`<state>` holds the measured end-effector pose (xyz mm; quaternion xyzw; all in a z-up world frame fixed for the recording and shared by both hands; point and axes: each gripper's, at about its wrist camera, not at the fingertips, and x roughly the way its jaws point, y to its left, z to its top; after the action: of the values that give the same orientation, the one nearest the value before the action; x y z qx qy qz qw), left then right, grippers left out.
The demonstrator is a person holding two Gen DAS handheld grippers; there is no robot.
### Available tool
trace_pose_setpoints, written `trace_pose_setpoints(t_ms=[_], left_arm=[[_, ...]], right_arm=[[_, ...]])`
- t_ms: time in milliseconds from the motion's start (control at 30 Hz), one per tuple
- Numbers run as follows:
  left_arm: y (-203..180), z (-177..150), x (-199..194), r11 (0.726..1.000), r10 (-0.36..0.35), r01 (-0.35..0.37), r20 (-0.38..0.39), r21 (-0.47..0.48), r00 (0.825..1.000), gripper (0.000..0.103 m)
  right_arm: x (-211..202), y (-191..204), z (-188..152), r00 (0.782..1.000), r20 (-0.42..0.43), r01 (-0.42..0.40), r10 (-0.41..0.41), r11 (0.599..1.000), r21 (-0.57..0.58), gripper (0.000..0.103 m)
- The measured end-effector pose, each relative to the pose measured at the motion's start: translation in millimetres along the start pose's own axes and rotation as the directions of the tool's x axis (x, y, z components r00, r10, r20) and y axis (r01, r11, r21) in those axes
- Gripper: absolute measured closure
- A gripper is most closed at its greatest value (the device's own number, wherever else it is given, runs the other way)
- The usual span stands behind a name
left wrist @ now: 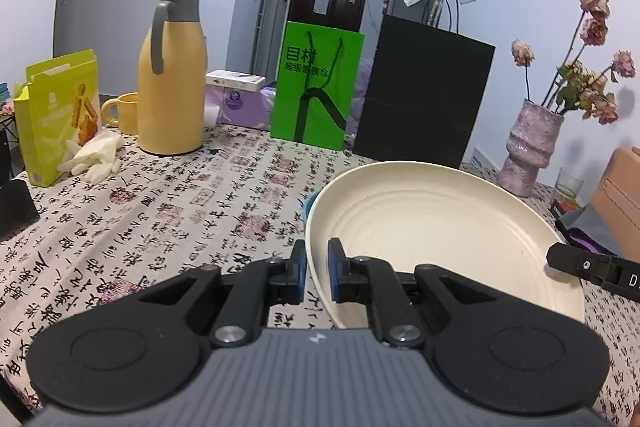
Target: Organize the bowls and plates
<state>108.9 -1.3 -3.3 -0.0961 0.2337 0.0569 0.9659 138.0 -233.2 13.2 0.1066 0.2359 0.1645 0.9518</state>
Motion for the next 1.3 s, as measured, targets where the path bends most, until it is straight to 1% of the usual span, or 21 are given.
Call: trace_pose_setpoints(t_ms=[500, 1033, 1300], left_arm=[[-15, -18, 5, 0.999, -0.033, 0.034, -0.041, 0.037, 0.999, 0.092], [-28, -33, 1, 0.996, -0.059, 0.063, -0.058, 0.065, 0.997, 0.092], [-33, -42, 1, 0.994, -0.067, 0.073, -0.076, 0.080, 0.995, 0.092]], right_arm=[[-7, -25, -19, 0.999, -0.018, 0.029, -0.028, 0.998, 0.049, 0.093], [-20, -44, -34, 1.000, -0.003, 0.030, -0.030, 0.995, 0.096, 0.094], [-24, -52, -45, 0.999, -0.011, 0.037, -0.036, 0.993, 0.116, 0.094]])
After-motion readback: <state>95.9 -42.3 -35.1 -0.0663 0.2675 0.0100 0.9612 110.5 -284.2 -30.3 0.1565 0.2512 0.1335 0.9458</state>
